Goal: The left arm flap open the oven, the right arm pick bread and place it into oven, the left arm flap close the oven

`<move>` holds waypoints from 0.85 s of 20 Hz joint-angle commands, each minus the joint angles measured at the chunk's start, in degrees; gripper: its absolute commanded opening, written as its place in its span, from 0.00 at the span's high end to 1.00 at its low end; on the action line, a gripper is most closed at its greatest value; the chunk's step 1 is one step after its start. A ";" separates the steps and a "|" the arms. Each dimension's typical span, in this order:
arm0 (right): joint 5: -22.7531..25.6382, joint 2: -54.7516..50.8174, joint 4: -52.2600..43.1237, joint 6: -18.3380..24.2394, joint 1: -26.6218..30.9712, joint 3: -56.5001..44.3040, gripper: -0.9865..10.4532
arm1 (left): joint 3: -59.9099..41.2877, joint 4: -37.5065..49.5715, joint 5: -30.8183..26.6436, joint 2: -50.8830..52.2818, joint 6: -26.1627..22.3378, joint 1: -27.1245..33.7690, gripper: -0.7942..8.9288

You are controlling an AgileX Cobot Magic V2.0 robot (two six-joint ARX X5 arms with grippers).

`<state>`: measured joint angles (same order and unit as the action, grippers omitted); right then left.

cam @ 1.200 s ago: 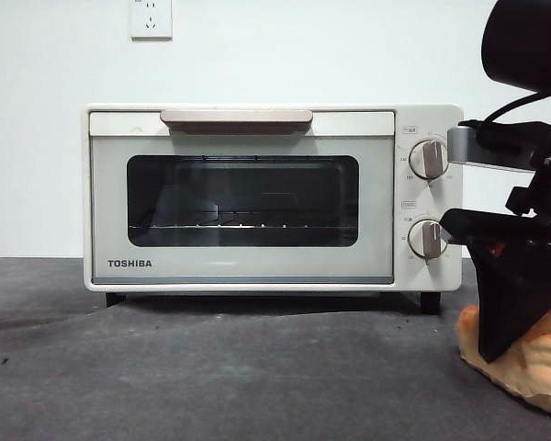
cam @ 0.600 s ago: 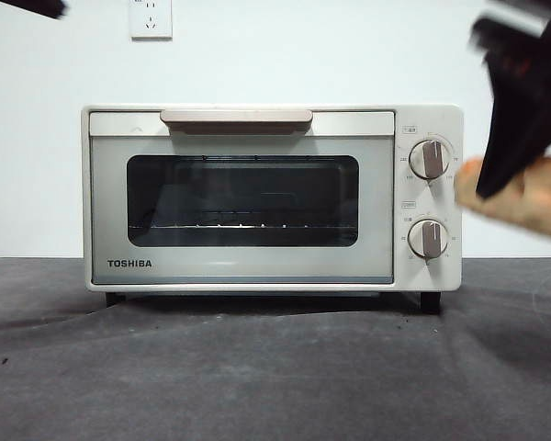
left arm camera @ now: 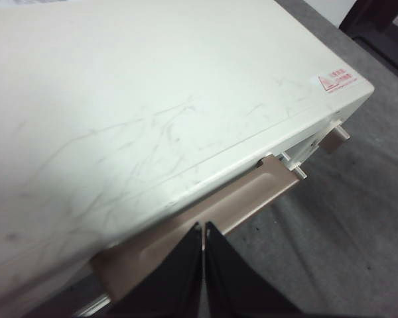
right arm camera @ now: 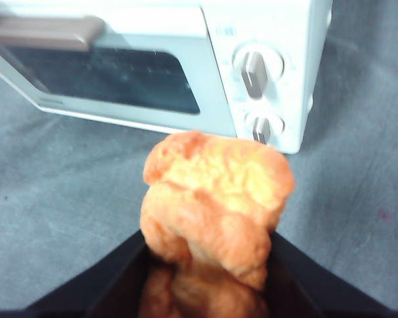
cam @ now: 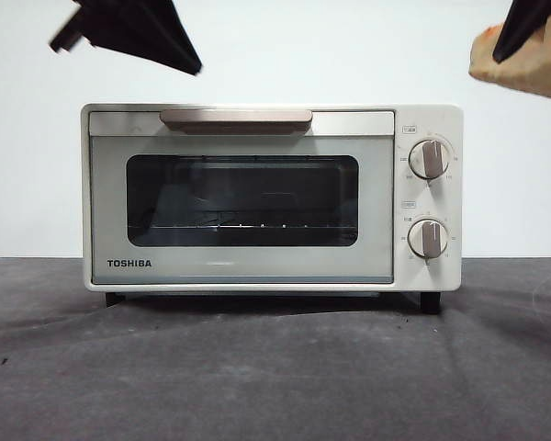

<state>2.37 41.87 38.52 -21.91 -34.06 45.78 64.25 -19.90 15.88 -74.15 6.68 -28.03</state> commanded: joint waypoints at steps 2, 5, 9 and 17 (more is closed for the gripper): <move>0.02 -0.52 -0.11 0.96 -0.42 1.11 0.73 | 2.10 1.68 -2.47 -3.37 -2.08 -1.68 0.90; 0.00 -0.52 0.52 1.01 -0.42 1.11 0.73 | 2.10 2.47 -4.55 -5.01 -2.99 -2.51 0.90; -0.02 -0.52 0.74 1.31 -0.42 1.11 0.73 | 2.10 3.19 -6.05 -6.78 -3.58 -3.28 0.90; -0.85 -0.52 0.68 1.77 -0.42 1.11 0.73 | 2.10 -0.94 -6.73 -7.87 -4.35 -6.12 0.90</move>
<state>1.54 41.17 39.70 -20.82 -34.06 45.78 66.11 -18.87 9.10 -80.58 2.92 -33.56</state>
